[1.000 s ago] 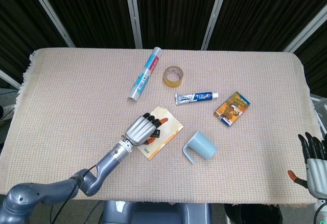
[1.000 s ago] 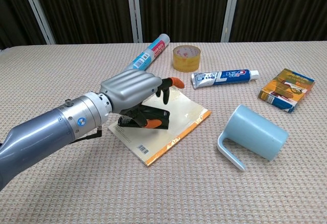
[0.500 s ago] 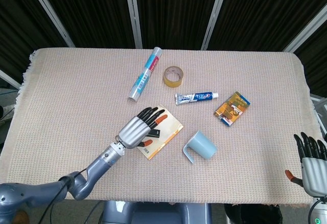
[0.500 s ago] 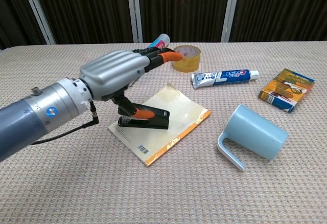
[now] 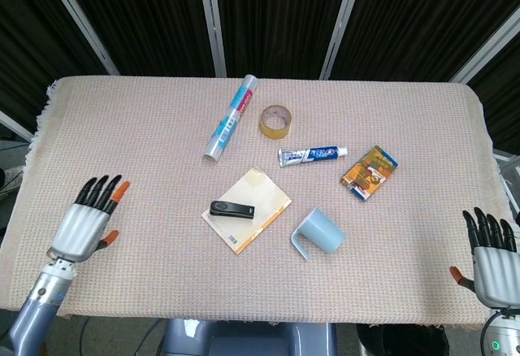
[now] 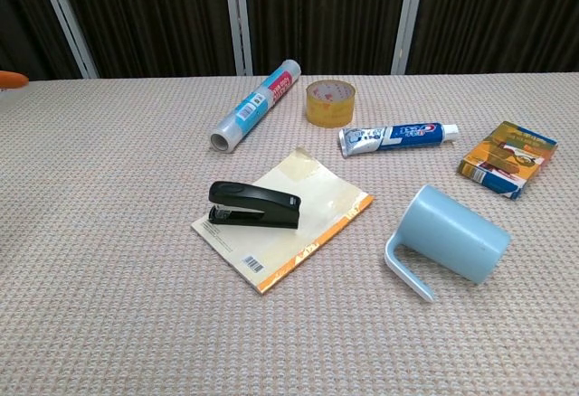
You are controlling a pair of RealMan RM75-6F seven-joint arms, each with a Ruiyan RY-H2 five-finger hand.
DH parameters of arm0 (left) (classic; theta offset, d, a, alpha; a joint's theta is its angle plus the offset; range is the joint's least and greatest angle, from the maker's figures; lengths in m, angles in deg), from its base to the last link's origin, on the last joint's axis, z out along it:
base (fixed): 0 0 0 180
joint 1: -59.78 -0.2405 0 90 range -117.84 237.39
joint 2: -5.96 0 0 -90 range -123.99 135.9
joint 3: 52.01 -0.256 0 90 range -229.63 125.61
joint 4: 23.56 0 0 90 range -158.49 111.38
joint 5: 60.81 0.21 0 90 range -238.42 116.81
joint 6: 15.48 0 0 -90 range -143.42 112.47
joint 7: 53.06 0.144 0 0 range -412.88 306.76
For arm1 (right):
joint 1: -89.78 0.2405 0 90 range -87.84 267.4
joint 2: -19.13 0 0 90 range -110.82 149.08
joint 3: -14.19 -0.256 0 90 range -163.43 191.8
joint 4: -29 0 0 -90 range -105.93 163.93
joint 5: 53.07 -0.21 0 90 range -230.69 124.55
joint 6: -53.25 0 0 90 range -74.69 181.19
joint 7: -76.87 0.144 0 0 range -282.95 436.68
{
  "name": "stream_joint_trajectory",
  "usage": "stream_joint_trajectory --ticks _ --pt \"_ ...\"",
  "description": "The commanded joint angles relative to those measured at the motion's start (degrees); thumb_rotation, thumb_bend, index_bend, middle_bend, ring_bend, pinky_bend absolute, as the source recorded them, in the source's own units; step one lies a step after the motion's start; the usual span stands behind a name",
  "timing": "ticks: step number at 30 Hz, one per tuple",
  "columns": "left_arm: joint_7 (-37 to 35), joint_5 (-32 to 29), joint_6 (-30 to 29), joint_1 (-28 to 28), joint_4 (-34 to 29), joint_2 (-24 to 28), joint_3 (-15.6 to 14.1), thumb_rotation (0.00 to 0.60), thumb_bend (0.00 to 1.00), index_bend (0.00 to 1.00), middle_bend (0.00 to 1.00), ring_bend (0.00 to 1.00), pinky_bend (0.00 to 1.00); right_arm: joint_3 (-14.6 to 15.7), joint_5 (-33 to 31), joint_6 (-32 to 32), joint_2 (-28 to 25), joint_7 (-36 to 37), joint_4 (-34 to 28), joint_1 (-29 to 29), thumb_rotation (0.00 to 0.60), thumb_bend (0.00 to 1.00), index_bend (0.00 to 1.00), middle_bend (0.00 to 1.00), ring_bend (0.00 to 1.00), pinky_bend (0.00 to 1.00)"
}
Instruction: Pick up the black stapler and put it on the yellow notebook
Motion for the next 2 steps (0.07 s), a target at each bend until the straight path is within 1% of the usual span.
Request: stream_joint_trajectory --ticks 1,2 --pt "-4.62 0.18 -4.88 -4.64 3.63 0.69 -1.66 0.600 0.18 0.00 0.00 0.00 0.08 0.00 -0.12 -0.12 0.35 -0.38 0.23 0.12 0.600 0.10 0.00 0.00 0.00 0.00" --pt "-5.61 0.58 -5.50 -5.01 3.77 0.36 -1.35 0.600 0.18 0.00 0.00 0.00 0.08 0.16 -0.04 -0.30 0.46 -0.69 0.30 0.18 0.600 0.10 0.00 0.00 0.00 0.00"
